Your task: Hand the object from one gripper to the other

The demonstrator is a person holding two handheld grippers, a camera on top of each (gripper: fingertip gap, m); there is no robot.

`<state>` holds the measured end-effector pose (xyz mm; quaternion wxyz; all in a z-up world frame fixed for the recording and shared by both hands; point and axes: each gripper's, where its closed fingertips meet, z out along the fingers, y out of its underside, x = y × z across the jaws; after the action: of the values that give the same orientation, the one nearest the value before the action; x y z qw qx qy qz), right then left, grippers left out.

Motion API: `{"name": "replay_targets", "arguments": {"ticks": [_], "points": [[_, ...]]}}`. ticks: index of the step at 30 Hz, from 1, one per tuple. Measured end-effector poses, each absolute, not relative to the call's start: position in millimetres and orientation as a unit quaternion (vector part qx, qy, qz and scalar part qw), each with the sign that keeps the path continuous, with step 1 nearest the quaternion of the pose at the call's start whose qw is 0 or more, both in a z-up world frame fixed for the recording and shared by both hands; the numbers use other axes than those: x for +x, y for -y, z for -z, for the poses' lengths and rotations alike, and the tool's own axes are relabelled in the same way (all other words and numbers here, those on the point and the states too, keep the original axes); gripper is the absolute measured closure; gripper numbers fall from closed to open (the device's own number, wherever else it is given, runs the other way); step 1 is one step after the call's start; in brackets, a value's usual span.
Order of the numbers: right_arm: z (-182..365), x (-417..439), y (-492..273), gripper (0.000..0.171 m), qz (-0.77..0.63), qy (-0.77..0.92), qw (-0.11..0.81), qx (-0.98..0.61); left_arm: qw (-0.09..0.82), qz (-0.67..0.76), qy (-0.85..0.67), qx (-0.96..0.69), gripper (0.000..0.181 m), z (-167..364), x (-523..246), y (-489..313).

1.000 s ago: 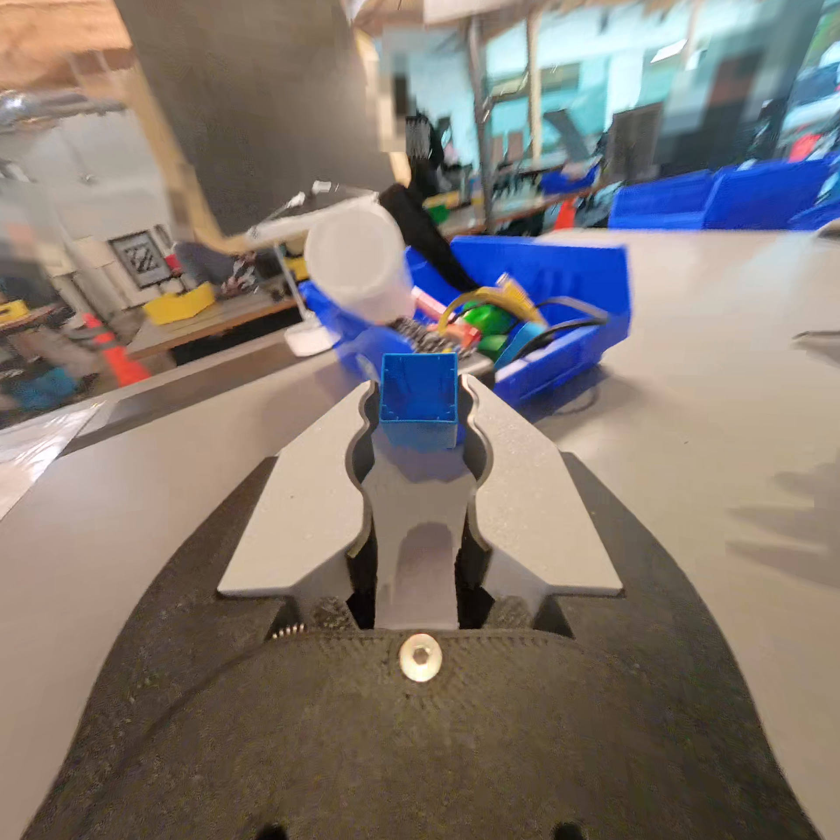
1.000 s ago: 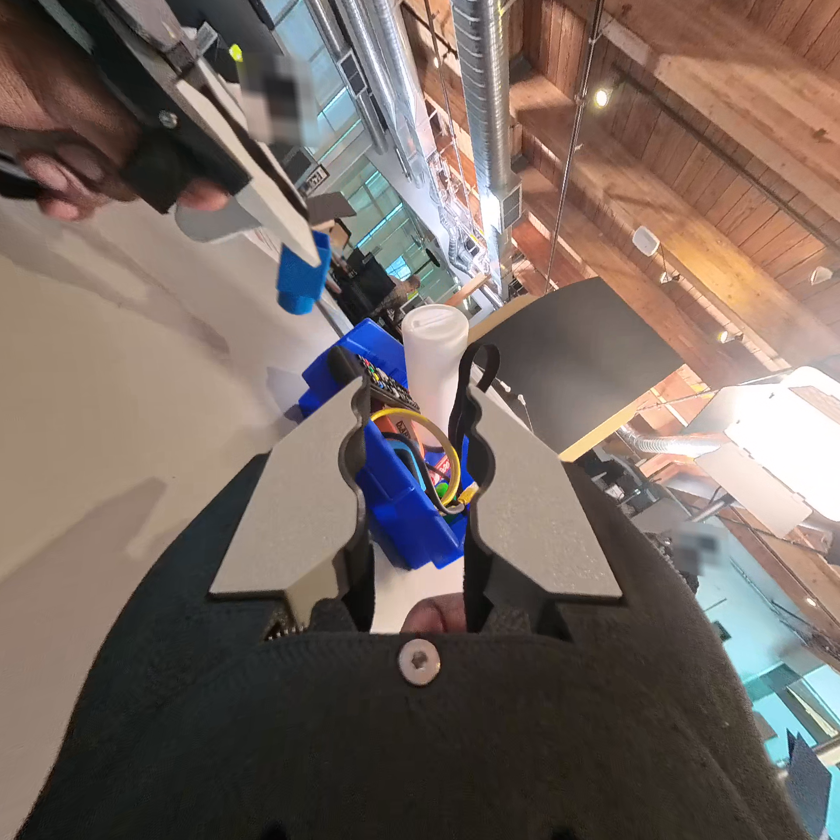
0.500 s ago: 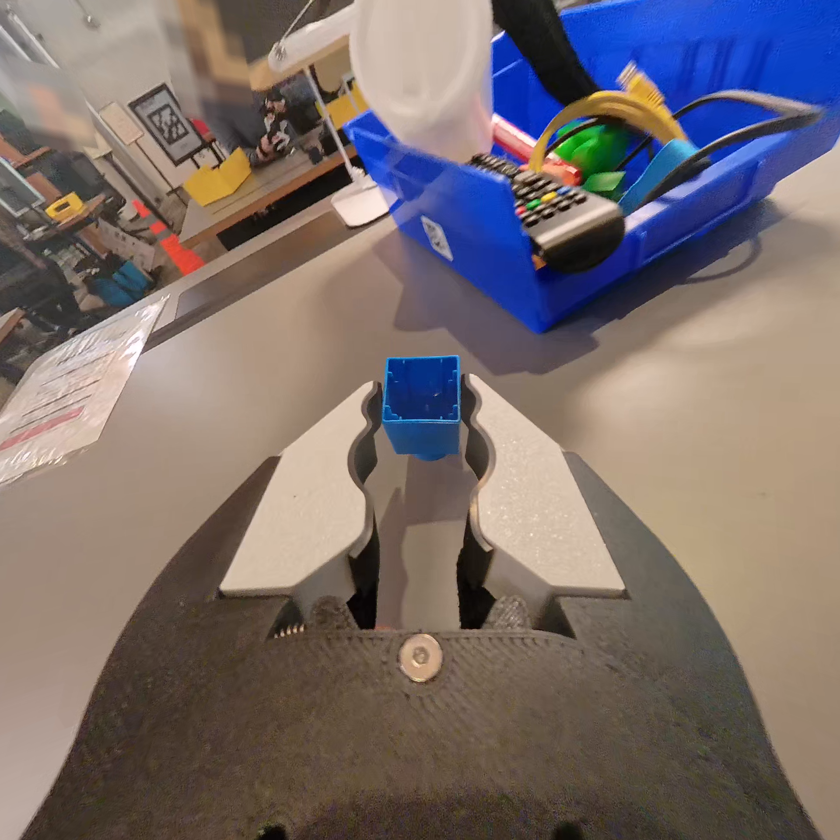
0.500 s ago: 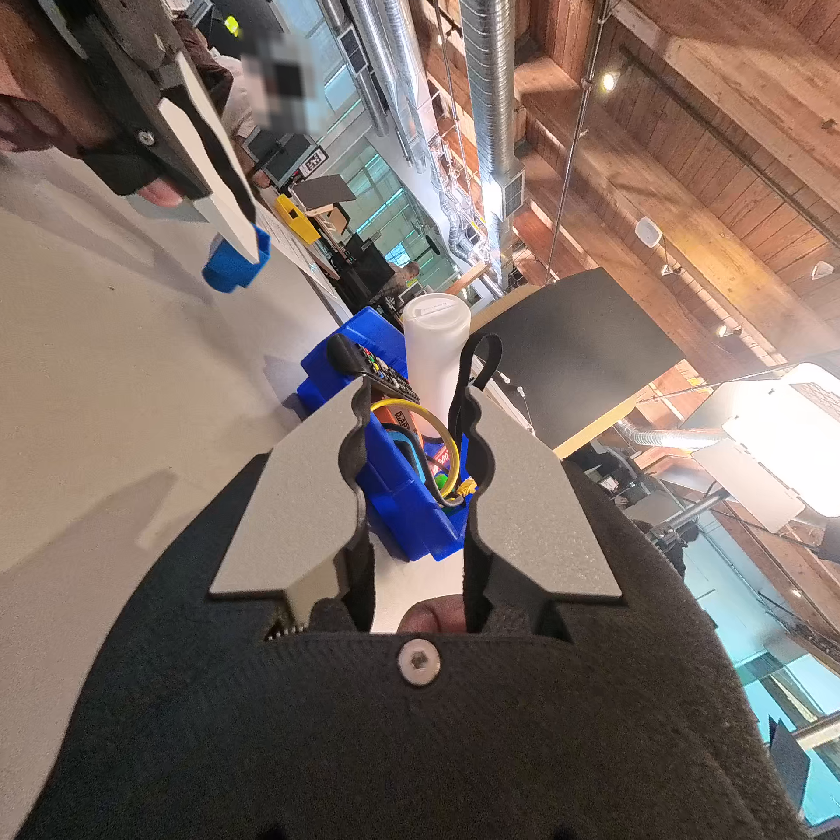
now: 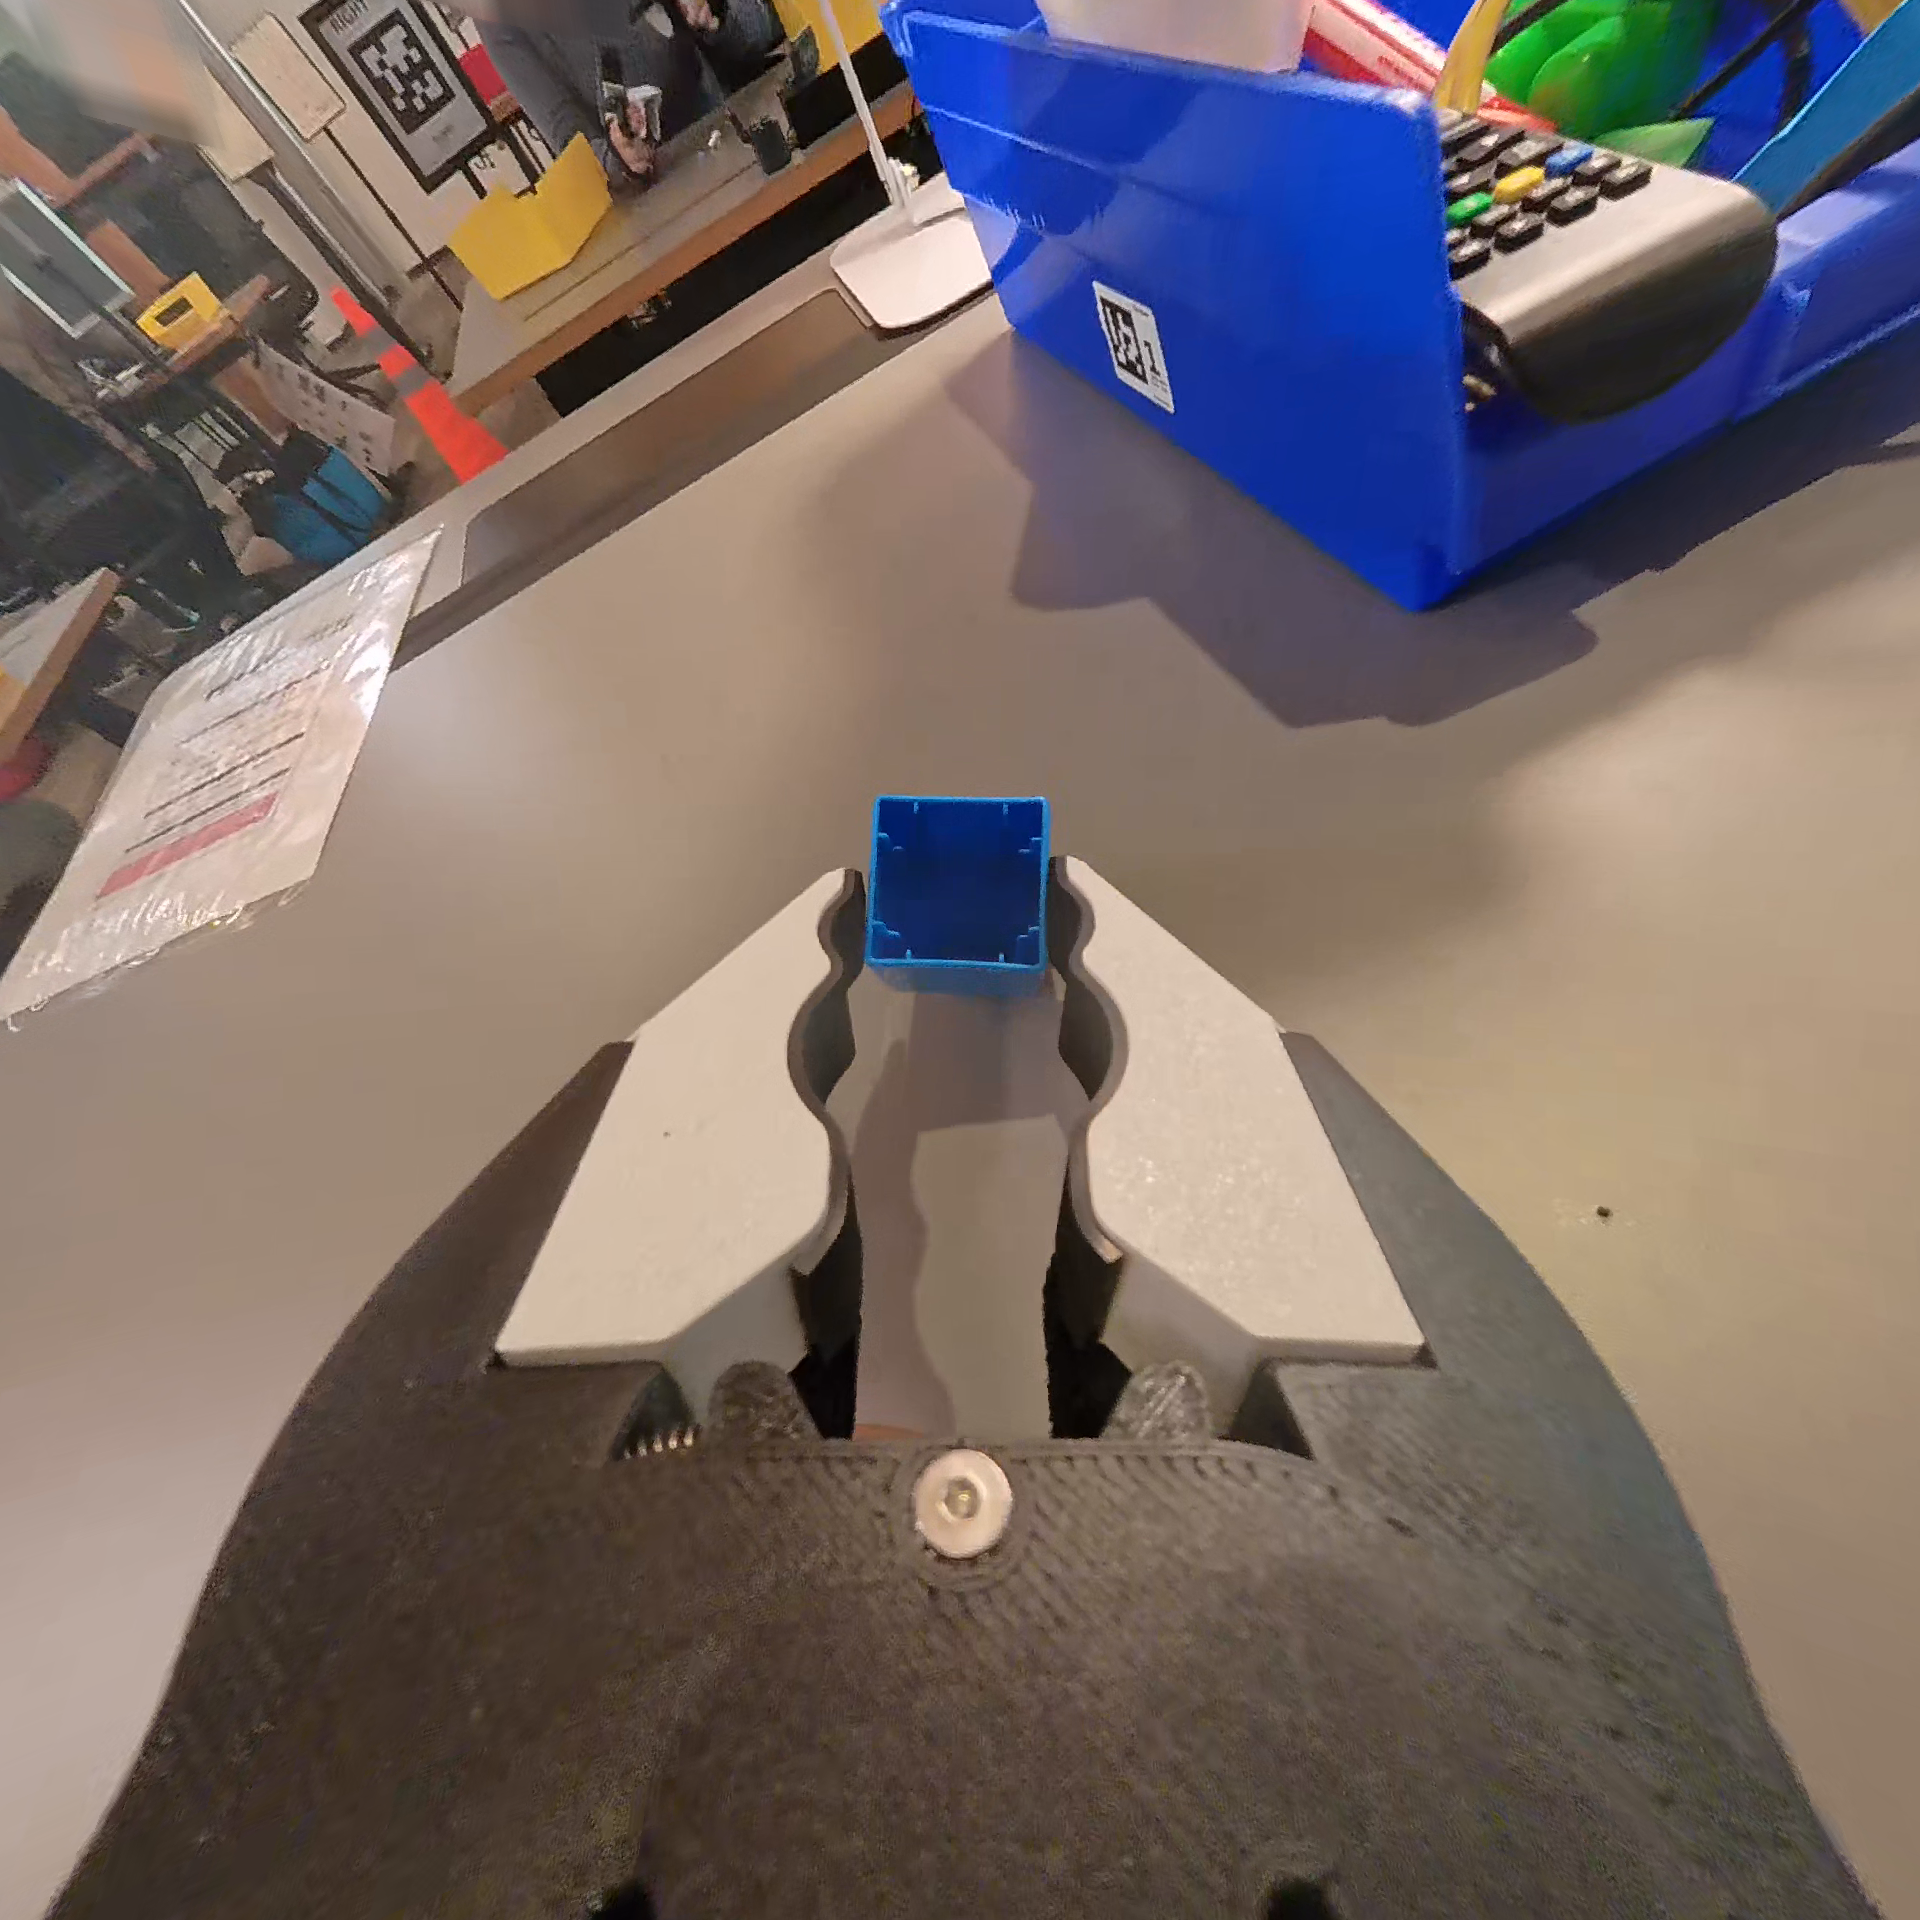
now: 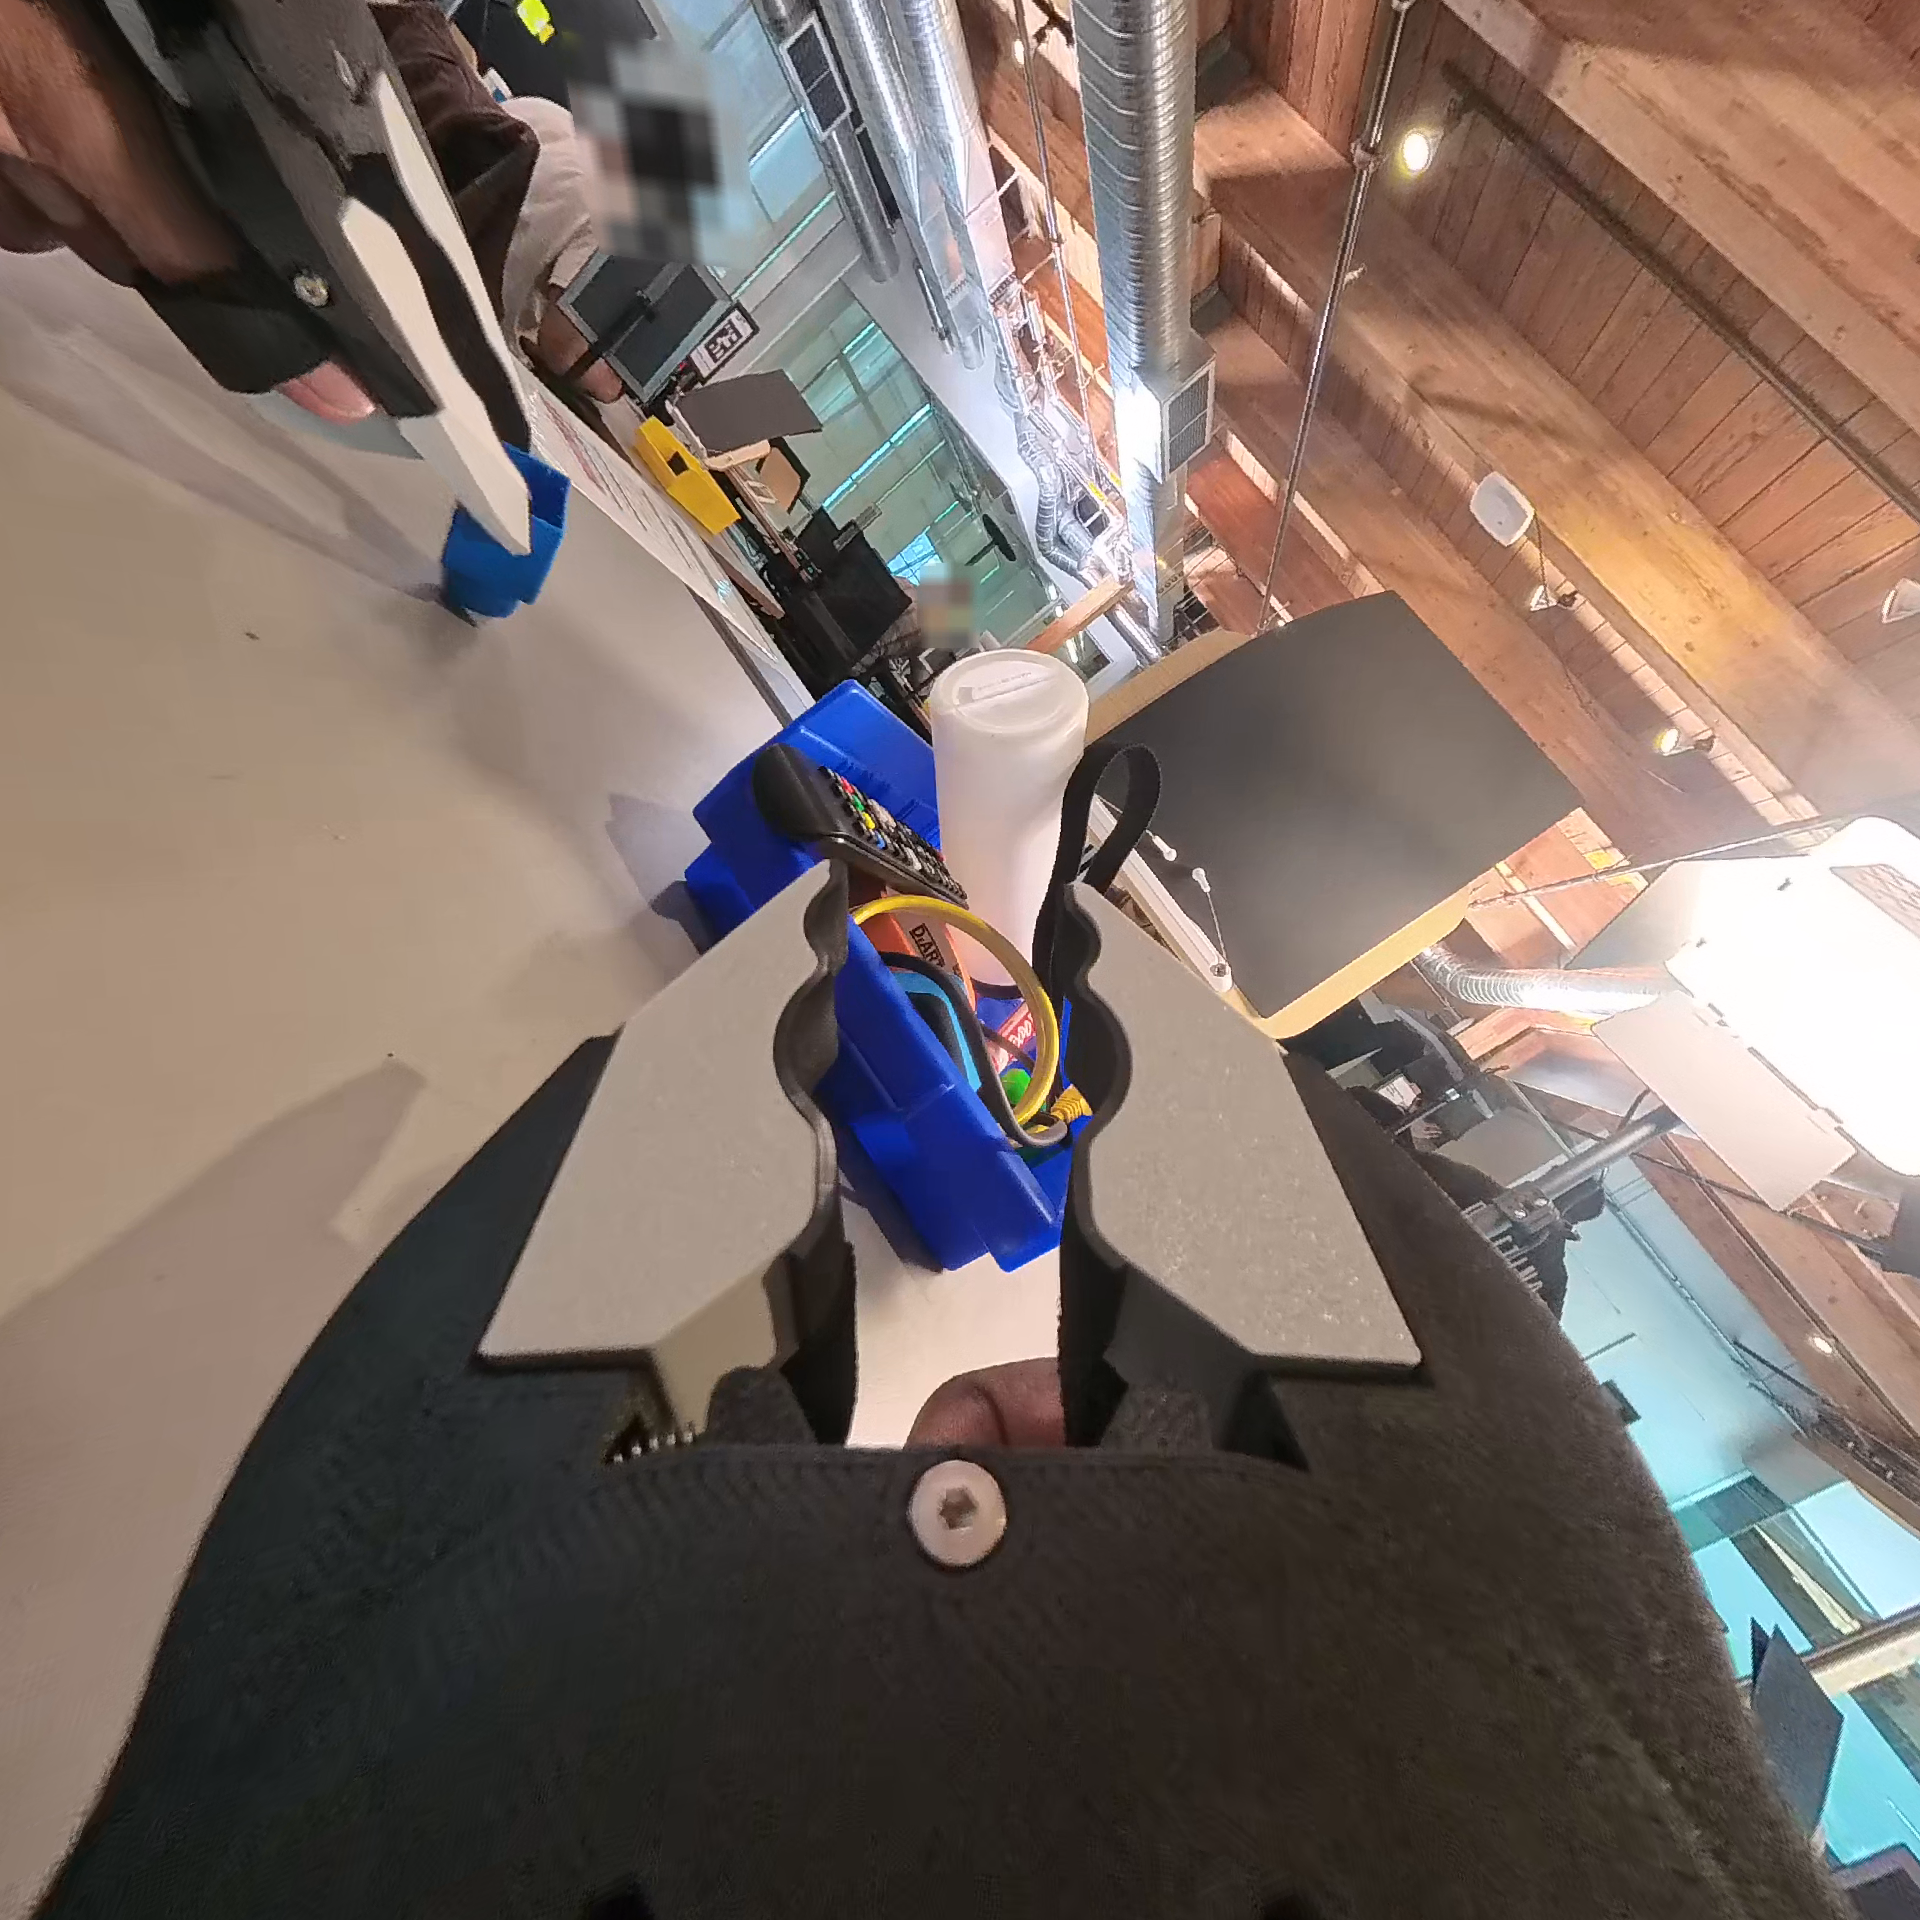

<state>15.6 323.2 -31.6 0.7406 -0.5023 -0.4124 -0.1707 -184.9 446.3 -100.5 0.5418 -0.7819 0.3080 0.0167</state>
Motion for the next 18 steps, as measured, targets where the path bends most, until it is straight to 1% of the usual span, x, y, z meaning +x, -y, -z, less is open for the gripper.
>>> {"name": "replay_targets", "arguments": {"ticks": [6,14,18], "points": [[32.8,15.4,-322.8,0.13,0.178,0.416,0.738,-0.5,0.527,-0.029,-0.328,-0.784,0.145,107.4,-180.5,-445.3],[36.2,15.6,-324.5,0.131,0.178,0.42,0.732,-0.506,0.484,-0.043,-0.361,-0.796,0.145,124.8,-176.0,-441.8],[38.7,16.3,-326.0,0.13,0.175,0.421,0.727,-0.513,0.48,-0.036,-0.365,-0.797,0.136,125.8,-174.5,-440.8]]}}
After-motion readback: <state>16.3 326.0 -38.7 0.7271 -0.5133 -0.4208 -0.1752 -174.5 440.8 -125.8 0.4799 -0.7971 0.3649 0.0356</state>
